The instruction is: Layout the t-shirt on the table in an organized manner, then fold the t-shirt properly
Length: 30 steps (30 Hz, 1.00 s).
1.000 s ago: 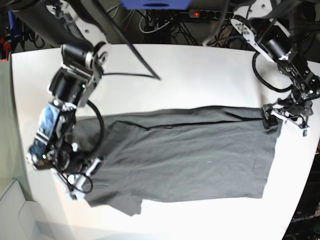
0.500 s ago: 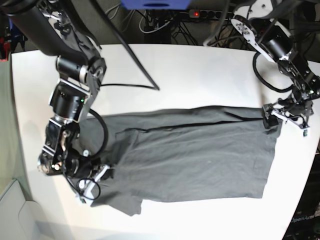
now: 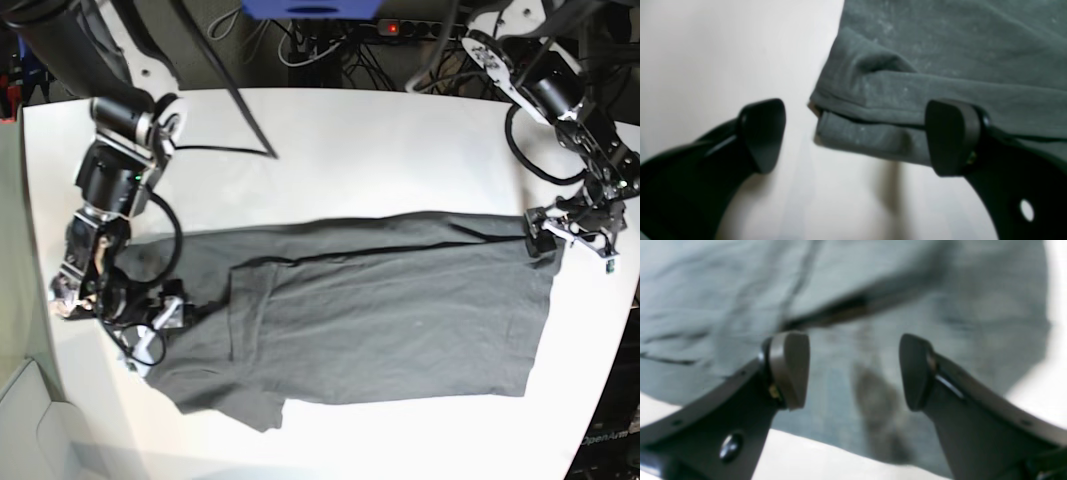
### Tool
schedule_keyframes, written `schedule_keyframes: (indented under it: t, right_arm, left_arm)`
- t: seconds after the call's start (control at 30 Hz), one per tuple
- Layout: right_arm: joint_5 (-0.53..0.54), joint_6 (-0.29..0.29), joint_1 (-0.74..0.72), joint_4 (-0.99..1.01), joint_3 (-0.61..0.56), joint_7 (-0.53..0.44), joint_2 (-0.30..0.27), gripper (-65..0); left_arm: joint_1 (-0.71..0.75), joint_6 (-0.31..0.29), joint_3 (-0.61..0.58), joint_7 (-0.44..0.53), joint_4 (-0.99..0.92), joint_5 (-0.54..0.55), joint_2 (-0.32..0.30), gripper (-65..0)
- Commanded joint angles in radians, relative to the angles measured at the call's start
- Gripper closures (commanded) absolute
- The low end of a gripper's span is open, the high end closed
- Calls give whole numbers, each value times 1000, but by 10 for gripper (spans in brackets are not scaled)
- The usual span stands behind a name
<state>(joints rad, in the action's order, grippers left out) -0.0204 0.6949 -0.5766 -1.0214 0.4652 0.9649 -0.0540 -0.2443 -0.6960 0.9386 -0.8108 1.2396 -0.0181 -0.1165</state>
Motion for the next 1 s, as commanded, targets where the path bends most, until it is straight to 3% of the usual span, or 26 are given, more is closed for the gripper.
schedule_keyframes:
  t: [0.0, 0.3, 0.97]
  right_arm:
    - [20, 3, -33, -18, -3, -17, -19, -415]
    - [18, 3, -1, -10, -6, -123, -106, -415]
    - [18, 3, 123, -10, -3, -228, -145, -402]
  left_arm:
    - [-20, -2, -3, 18, 21, 16, -16, -650]
    - [-20, -2, -5, 21, 21, 17, -15, -650]
    - [-20, -2, -3, 26, 19, 17, -10, -650]
